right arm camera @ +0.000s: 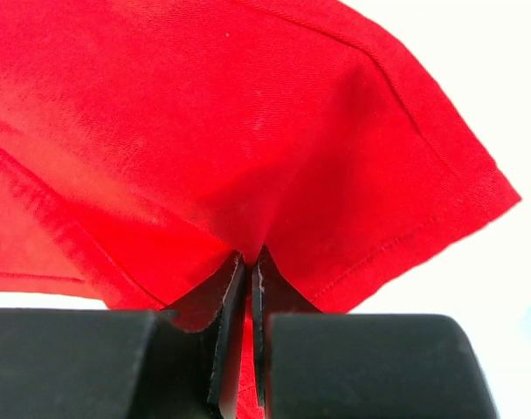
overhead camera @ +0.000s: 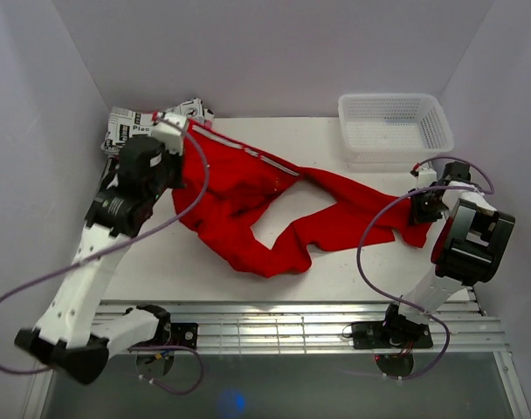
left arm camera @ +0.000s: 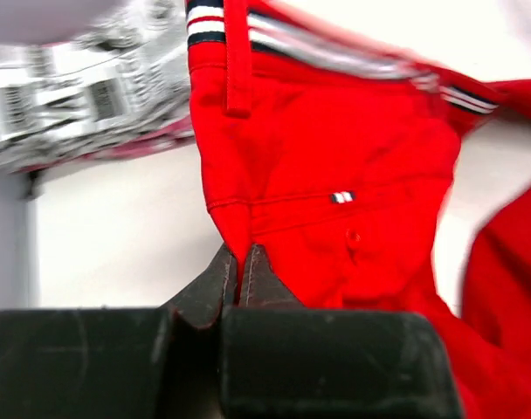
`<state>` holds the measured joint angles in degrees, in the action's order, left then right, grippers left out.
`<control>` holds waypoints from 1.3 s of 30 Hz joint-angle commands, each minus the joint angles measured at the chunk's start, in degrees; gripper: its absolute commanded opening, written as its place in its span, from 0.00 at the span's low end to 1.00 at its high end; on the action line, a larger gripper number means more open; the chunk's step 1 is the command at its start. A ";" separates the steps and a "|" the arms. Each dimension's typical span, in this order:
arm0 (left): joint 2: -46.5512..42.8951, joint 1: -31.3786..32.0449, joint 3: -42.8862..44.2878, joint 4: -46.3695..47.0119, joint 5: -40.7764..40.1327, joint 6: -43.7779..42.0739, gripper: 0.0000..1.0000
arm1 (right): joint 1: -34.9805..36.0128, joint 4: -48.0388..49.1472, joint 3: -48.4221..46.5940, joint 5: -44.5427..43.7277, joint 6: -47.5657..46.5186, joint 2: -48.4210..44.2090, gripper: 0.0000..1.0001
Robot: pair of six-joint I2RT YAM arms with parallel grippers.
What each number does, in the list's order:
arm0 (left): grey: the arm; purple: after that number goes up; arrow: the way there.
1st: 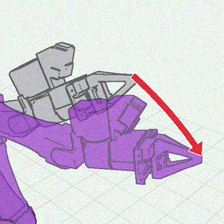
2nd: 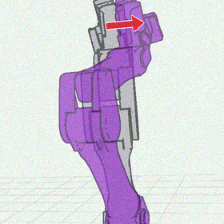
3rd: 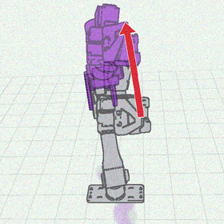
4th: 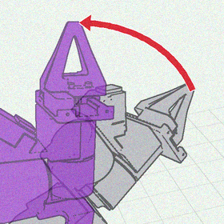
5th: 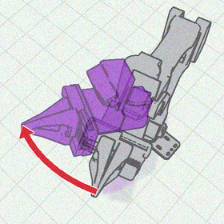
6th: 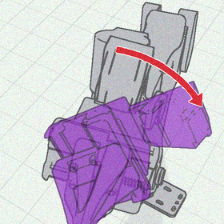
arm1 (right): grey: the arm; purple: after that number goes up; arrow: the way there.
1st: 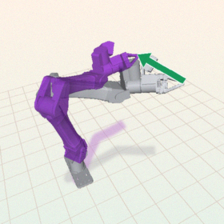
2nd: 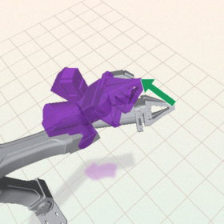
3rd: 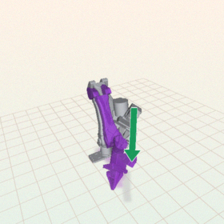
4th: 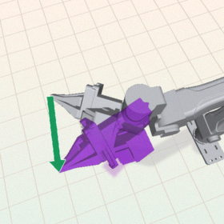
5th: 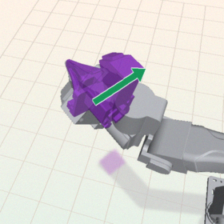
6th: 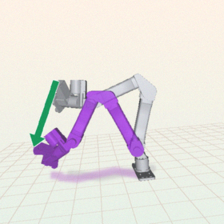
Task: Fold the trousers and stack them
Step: Flatten the trousers out
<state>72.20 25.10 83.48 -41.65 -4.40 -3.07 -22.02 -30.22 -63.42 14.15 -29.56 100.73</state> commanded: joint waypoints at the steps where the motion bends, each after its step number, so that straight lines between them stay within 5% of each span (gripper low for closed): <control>1: -11.19 -1.10 -14.17 -4.04 -14.88 0.08 0.00 | -0.22 -3.44 -2.06 -0.88 -2.78 -4.13 0.08; 6: -16.74 -11.96 -27.22 -9.50 -13.81 -2.80 0.01 | -0.22 -7.21 -4.78 0.00 -4.71 -5.37 0.08; 8: -17.01 -15.60 -26.01 -11.51 -7.14 -5.18 0.01 | -0.13 -8.19 -6.53 0.00 -5.41 -5.28 0.08; 13: -10.07 -17.54 -24.95 -18.99 -9.75 -6.42 0.00 | -0.13 -9.95 -9.97 -1.76 -6.82 -4.40 0.08; 16: -9.89 -17.98 -26.61 -19.61 -10.27 -9.13 0.32 | -0.13 -10.83 -10.94 -2.55 -8.66 -4.57 0.08; 17: -10.32 -18.16 -26.44 -19.61 -10.27 -10.19 0.48 | -0.21 -11.09 -10.94 -2.72 -9.19 -4.66 0.08; 18: -10.85 -18.94 -24.44 -19.70 -7.14 -11.59 0.76 | -0.13 -11.27 -10.85 -2.99 -10.16 -4.84 0.08; 21: -10.60 -19.91 -16.72 -19.87 1.12 -17.66 0.97 | -0.13 -12.32 -10.59 -3.43 -13.67 -5.72 0.08; 28: 8.87 -19.83 5.88 -21.64 36.44 -21.81 0.98 | -0.04 -16.71 -12.17 -0.88 -17.28 -5.98 0.08; 39: 37.98 -15.18 24.43 -10.83 51.76 -18.83 0.98 | -0.04 -18.91 -12.34 0.17 -17.20 -7.30 0.08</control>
<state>108.88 8.03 101.12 -54.48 38.13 -22.92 -22.00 -47.20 -73.38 12.58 -45.71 96.14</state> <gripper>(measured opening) 0.979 0.084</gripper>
